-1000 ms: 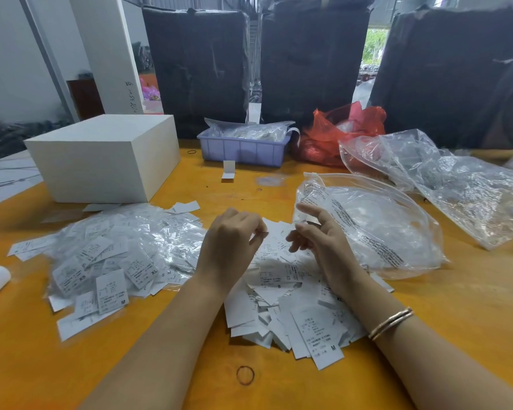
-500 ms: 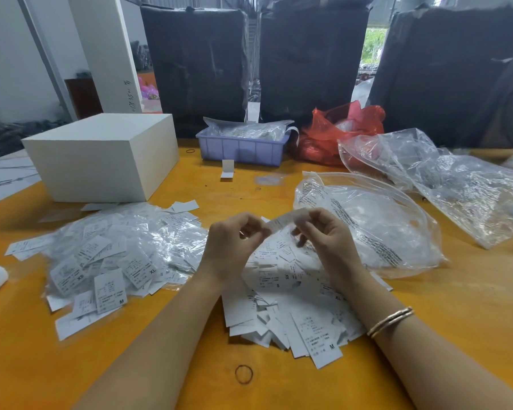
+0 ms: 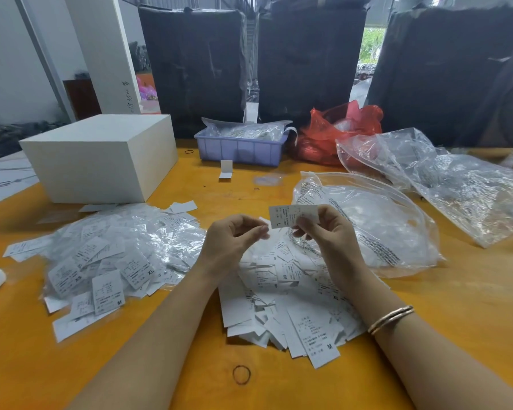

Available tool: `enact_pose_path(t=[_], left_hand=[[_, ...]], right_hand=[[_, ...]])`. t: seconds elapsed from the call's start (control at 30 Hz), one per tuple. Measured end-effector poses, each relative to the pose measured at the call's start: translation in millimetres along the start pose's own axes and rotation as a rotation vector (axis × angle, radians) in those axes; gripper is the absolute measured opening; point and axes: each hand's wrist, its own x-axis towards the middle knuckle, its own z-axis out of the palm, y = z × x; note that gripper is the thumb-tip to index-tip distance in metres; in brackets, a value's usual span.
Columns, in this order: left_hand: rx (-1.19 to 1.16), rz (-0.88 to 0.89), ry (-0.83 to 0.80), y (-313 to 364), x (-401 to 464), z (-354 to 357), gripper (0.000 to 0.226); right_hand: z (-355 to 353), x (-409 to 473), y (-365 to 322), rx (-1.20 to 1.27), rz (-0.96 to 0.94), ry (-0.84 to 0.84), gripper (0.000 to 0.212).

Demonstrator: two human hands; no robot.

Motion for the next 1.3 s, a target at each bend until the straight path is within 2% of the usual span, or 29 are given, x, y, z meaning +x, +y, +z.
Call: enact_pose_path(t=[0.17, 0.47, 0.7, 1.03, 1.3], left_hand=[[0.006, 0.014, -0.008, -1.5, 1.1, -0.6, 0.004], [-0.009, 0.040, 0.017, -2.0, 2.2, -0.7, 0.013], [-0.035, 0.063, 0.089, -4.4, 4.8, -2.2, 0.014], [-0.052, 0.060, 0.097, -5.9, 5.5, -2.2, 0.015], [-0.071, 0.043, 0.066, -5.6, 4.9, -0.2, 0.016]], right_hand=[[-1.7, 1.4, -1.5, 0.154, 0.045, 0.062, 0.006], [3.3, -1.9, -1.6, 0.015, -0.032, -0.002, 0.004], [3.1, -1.4, -0.9, 0.025, -0.031, 0.039, 0.004], [10.4, -5.3, -2.7, -0.081, -0.051, -0.044, 0.010], [8.7, -4.9, -4.1, -0.079, -0.038, -0.009, 0.009]])
